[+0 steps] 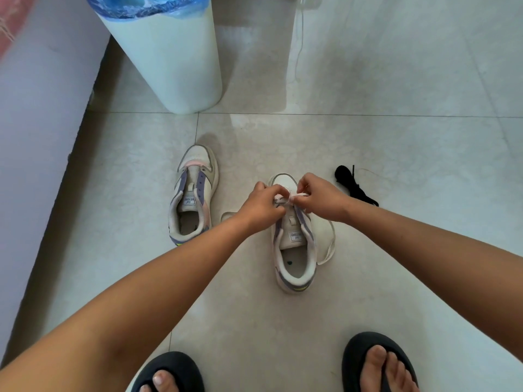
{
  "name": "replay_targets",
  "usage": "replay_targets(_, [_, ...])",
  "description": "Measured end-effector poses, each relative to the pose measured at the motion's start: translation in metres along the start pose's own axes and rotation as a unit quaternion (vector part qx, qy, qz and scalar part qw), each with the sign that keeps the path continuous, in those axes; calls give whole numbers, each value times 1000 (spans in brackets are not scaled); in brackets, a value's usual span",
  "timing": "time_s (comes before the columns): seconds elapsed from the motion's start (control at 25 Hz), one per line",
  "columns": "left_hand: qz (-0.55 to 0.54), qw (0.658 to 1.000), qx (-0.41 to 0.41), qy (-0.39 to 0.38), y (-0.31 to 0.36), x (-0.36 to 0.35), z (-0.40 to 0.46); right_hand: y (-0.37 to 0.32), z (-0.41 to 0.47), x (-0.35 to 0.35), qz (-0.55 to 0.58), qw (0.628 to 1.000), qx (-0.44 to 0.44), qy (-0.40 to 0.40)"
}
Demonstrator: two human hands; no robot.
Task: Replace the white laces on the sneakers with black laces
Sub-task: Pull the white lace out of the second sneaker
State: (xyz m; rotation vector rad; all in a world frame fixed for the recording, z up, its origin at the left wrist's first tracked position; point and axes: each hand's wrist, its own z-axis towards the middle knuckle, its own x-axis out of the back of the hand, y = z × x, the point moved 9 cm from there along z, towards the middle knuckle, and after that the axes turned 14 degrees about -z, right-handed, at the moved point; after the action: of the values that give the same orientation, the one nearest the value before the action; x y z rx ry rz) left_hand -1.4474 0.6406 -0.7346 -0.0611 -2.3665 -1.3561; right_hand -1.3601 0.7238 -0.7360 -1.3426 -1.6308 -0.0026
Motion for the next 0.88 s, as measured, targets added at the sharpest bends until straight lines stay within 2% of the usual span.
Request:
replay_targets(0.12, [-9, 1000, -11, -16, -1, 2, -1, -1, 1, -15, 80, 995, -12, -53])
replay_targets(0.28, [6, 1000, 6, -21, -8, -4, -6, -7, -2, -14, 157, 986, -25, -51])
replay_targets(0.4, [-23, 999, 39, 10, -14, -2, -10, -13, -18, -21, 191, 968, -42, -155])
replay_targets(0.48, [6, 1000, 27, 5, -11, -1, -11, -21, -41, -24, 205, 950, -42, -231])
replay_targets(0.56, [26, 1000, 3, -2, -8, 1, -9, -24, -66, -22, 173, 949, -28, -260])
replay_targets(0.68, [44, 999, -25, -6, 1, 4, 0, -9, -100, -12, 73, 969, -8, -237])
replay_targets(0.72, [74, 997, -36, -8, 5, 4, 4, -1, -107, -5, 89, 971, -20, -219])
replay_targets(0.76, [109, 993, -47, -13, 10, 3, 8, 10, -111, 4, 158, 966, -48, -197])
replay_targets(0.84, [184, 980, -70, -26, 22, -3, 13, 35, -117, 28, 323, 927, -97, -164])
replay_targets(0.88, [228, 970, -83, -33, 28, -7, 14, 44, -121, 41, 371, 909, -102, -160])
